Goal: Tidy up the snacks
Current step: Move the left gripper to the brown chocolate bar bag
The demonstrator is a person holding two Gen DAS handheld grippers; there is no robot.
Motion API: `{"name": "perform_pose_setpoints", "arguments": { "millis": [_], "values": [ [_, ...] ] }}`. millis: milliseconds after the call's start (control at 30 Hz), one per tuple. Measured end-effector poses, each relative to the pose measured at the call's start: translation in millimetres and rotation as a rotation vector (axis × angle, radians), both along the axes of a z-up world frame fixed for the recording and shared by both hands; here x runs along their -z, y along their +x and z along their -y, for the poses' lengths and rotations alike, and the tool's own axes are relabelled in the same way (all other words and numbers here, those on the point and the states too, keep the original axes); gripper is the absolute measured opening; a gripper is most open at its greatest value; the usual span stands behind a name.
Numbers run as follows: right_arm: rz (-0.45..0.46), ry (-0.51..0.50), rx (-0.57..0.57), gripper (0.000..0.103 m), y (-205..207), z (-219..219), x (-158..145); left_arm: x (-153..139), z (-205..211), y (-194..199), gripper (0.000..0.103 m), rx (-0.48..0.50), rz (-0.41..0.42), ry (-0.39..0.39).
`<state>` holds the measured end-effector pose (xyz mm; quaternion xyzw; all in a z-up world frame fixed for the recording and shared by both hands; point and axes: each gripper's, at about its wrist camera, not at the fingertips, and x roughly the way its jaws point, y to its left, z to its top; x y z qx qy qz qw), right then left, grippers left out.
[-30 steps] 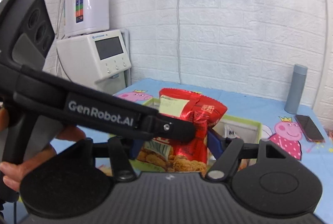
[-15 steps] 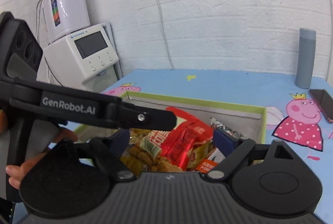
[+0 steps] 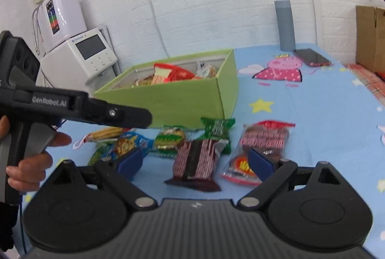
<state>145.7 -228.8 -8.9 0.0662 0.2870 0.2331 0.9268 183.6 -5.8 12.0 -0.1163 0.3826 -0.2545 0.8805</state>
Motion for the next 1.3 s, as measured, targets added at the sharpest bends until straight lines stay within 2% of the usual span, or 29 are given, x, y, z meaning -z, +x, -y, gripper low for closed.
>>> {"name": "perform_pose_setpoints", "arguments": {
  "millis": [167,233,300,333,467,633,800,900,933,1033,1100,1300],
  "values": [
    [-0.022,-0.052,-0.084,0.093,12,-25,12,17,25,16,0.057,0.023,-0.065,0.043],
    [-0.029,-0.095,-0.104,0.093,20,-34,18,24,30,23,0.056,0.061,-0.074,0.044],
    [-0.052,-0.120,-0.113,0.093,28,-40,27,35,31,29,0.041,0.072,-0.122,0.047],
    [-0.064,-0.123,-0.121,0.093,30,-43,30,40,32,30,0.037,0.082,-0.141,0.043],
    [-0.053,-0.143,-0.152,0.094,20,-52,30,40,28,13,0.029,0.071,-0.131,0.041],
    [-0.052,-0.100,-0.172,0.094,-17,-55,22,36,21,-33,0.028,0.037,-0.120,0.055],
    [-0.067,-0.076,-0.170,0.094,-66,-62,22,34,11,-86,0.031,-0.011,-0.118,0.034],
    [-0.064,-0.067,-0.176,0.094,-90,-67,23,32,5,-107,0.039,-0.030,-0.111,0.013],
    [-0.063,-0.068,-0.177,0.094,-94,-69,23,32,4,-109,0.039,-0.028,-0.102,0.009],
    [-0.061,-0.089,-0.147,0.093,-91,-72,24,33,-1,-105,0.044,-0.062,-0.092,0.002],
    [-0.054,-0.105,-0.116,0.093,-84,-72,25,31,-4,-102,0.063,-0.105,-0.084,0.014],
    [-0.125,-0.041,-0.031,0.094,-69,-61,35,32,-18,-106,0.070,-0.129,-0.068,0.005]
  ]
}}
